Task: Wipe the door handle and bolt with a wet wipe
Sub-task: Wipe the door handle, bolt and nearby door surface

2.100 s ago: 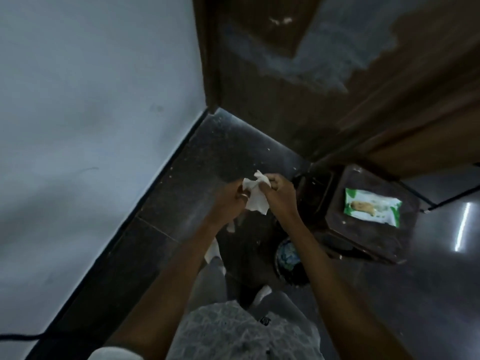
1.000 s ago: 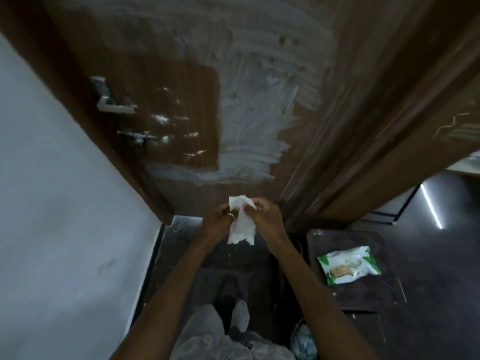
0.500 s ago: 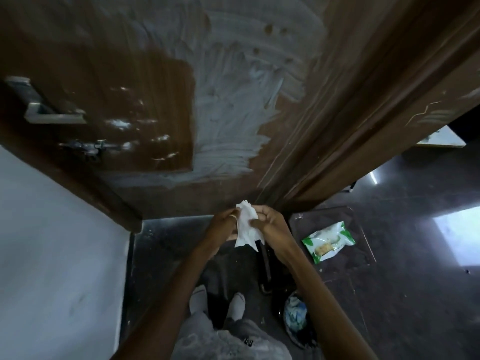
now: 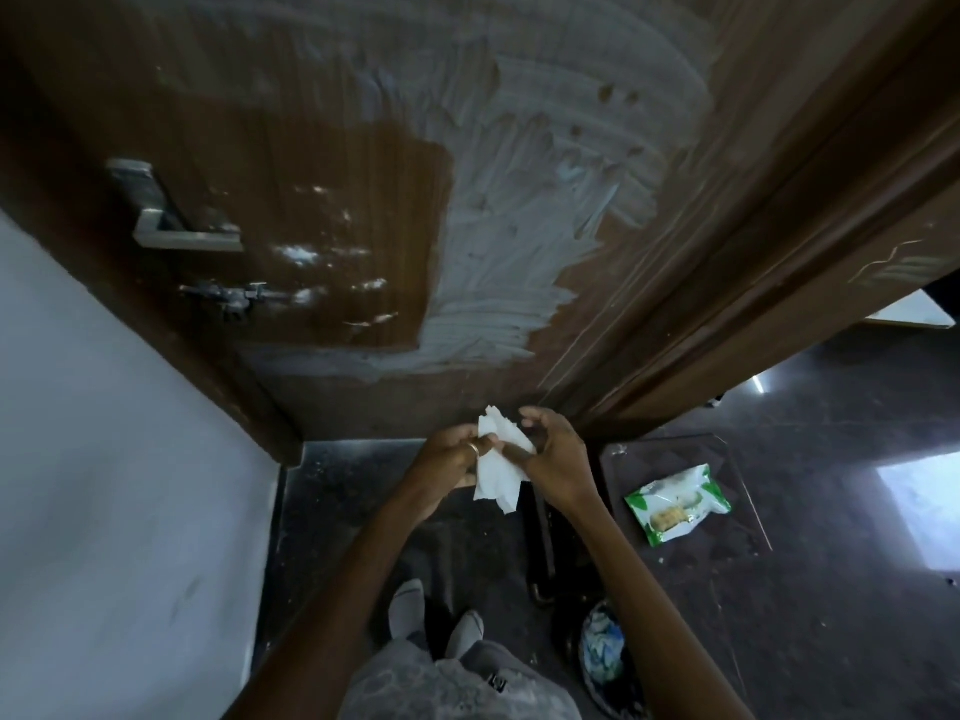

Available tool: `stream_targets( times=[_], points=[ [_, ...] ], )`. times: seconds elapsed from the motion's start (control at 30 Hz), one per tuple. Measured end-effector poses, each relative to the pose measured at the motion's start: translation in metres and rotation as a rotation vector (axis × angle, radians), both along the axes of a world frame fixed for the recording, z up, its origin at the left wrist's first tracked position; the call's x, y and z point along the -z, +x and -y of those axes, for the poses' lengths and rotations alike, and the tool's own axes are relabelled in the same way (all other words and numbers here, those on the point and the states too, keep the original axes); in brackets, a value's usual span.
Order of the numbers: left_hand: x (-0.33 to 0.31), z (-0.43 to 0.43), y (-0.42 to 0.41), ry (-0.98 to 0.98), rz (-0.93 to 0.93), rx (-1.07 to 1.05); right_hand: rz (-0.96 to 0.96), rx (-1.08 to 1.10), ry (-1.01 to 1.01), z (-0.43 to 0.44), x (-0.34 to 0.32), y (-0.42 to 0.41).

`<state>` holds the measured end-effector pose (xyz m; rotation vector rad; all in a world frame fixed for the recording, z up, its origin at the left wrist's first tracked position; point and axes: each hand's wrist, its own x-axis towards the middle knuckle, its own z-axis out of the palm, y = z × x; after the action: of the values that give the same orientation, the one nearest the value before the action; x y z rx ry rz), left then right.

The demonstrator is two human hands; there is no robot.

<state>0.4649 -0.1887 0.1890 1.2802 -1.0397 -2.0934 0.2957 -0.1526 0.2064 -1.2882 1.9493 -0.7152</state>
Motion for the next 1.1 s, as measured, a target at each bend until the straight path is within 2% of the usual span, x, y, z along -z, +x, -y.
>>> stream_targets(
  times=[0.13, 0.27, 0.33, 0.43, 0.53, 0.63, 0.7, 0.8, 0.9, 1.0, 1.1],
  points=[
    [-0.004, -0.006, 0.01, 0.038, 0.021, -0.108, 0.367, 0.134, 0.158, -0.004, 0.006, 0.009],
    [-0.015, -0.016, 0.019, 0.043, 0.018, -0.192, 0.204, 0.197, -0.006, -0.02, -0.004, 0.021],
    [-0.023, -0.021, 0.022, 0.047, 0.01, -0.231, 0.217, 0.177, -0.072, -0.027, -0.011, 0.026],
    [-0.04, -0.029, 0.023, 0.019, 0.01, -0.273, 0.289, 0.077, -0.067, -0.036, -0.023, 0.033],
    [-0.06, -0.038, 0.025, -0.017, 0.02, -0.281, 0.449, 0.029, -0.035, -0.041, -0.028, 0.037],
    [-0.081, -0.043, 0.028, -0.104, 0.056, -0.279, 0.733, 0.046, 0.017, -0.042, -0.037, 0.038],
    [-0.095, -0.048, 0.031, -0.155, 0.103, -0.297, 0.817, 0.02, 0.042, -0.042, -0.048, 0.04],
    [-0.109, -0.052, 0.038, -0.188, 0.12, -0.343, 0.845, 0.025, 0.028, -0.041, -0.059, 0.045],
    [-0.123, -0.053, 0.044, -0.207, 0.051, -0.4, 0.832, 0.038, -0.005, -0.034, -0.075, 0.05],
    [-0.135, -0.055, 0.053, -0.247, -0.012, -0.383, 0.838, 0.069, -0.078, -0.026, -0.091, 0.058],
    [-0.145, -0.049, 0.066, -0.353, 0.039, -0.328, 0.82, 0.052, -0.151, -0.018, -0.105, 0.067]
  ],
)
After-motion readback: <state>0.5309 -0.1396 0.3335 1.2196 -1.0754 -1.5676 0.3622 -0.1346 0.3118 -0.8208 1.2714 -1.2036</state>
